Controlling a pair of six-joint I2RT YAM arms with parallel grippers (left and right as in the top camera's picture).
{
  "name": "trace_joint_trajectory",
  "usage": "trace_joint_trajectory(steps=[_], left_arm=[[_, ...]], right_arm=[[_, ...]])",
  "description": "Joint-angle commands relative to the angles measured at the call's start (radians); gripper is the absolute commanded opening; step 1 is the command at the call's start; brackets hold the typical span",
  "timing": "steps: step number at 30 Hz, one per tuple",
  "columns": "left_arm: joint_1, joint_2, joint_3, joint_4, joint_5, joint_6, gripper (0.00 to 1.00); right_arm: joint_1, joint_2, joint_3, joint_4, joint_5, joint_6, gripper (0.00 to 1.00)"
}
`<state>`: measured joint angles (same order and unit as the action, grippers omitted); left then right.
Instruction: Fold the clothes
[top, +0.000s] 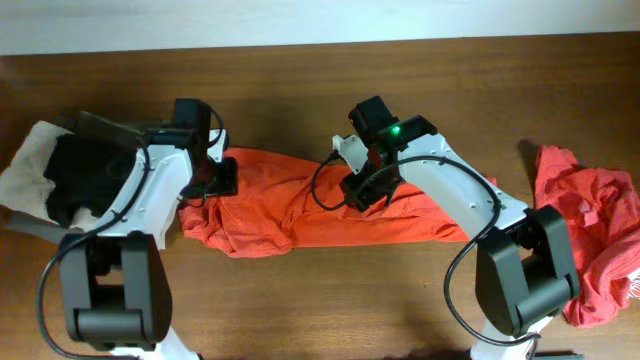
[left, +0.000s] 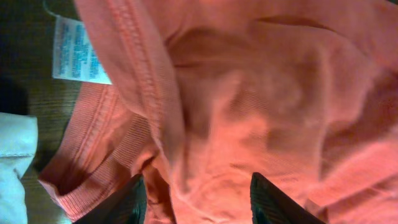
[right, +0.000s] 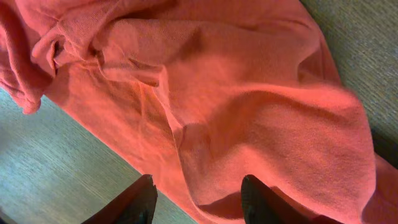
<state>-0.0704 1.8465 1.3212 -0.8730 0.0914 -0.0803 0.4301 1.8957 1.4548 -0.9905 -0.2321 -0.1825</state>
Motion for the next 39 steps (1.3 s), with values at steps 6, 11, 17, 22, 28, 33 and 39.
trace_joint_trajectory(steps=[6,11,17,22,28,33,39], left_arm=[[-0.001,0.089,0.005,0.035,-0.025,0.007,0.35],[0.003,0.109,0.013,0.043,-0.040,0.007,0.01],[0.020,0.077,0.133,-0.025,-0.119,0.006,0.01],[0.036,0.057,0.202,-0.033,-0.197,0.006,0.01],[0.041,0.063,0.199,-0.029,-0.222,0.006,0.02],[0.041,0.068,0.199,-0.034,-0.264,0.006,0.13],[0.041,0.068,0.199,-0.041,-0.264,0.006,0.32]], right_arm=[[0.000,0.007,0.001,0.000,0.008,0.005,0.49],[0.000,0.007,0.001,0.000,0.008,0.005,0.49],[0.000,0.007,0.001,0.000,0.008,0.005,0.49],[0.000,0.007,0.001,0.000,0.008,0.008,0.49],[-0.005,0.007,0.001,0.000,0.026,0.038,0.48],[-0.127,-0.026,0.003,-0.004,0.104,0.182,0.49],[-0.369,-0.101,0.004,-0.074,0.033,0.223,0.66]])
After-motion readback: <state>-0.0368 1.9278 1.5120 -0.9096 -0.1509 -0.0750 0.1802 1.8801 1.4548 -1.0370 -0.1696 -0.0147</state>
